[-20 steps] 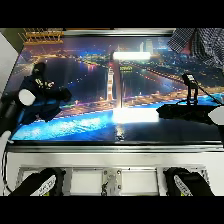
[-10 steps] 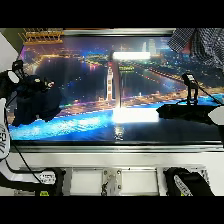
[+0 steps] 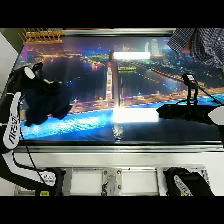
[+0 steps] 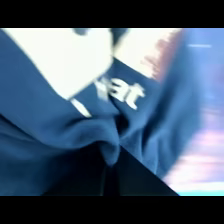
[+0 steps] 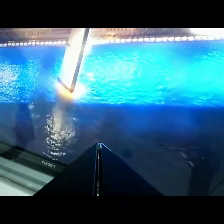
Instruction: Fold the clothes and pants, and hang the long-sleeved shirts on hangers.
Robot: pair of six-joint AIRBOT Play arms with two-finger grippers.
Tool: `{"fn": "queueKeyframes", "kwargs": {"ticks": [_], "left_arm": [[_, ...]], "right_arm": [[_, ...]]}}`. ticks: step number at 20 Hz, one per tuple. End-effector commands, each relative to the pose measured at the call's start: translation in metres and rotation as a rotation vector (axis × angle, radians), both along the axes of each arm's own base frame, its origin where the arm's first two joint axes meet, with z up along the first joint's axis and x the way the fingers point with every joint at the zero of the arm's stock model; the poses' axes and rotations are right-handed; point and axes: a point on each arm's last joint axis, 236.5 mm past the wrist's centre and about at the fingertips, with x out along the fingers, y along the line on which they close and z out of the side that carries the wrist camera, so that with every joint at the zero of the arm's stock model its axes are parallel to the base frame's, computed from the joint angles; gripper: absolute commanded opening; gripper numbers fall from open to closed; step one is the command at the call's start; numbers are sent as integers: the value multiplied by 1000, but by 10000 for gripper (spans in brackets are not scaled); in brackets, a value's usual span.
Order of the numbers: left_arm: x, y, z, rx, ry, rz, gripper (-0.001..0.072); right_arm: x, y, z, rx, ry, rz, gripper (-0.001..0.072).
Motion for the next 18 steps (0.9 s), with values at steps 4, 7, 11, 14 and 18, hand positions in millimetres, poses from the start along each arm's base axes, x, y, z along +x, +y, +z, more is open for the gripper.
{"fn": "queueKeyframes", "kwargs": {"ticks": [4,7,11,14,18], "left_arm": [[-31,-224,210,-358,-496,-374,7],[-82,-277,296,-396,-725,-527,8],[-119,-279,308,-219,-799,-668,8],[-114,-266,229,-133,-616,-665,7],[-85,-236,89,-57,-362,-575,353]], "right_arm": [[-1,20,13,112,3,7,23],[9,17,22,116,-50,-8,22],[33,-37,47,17,-149,-123,19],[40,-66,50,9,-156,-211,18],[42,-73,40,9,-123,-227,29]]}}
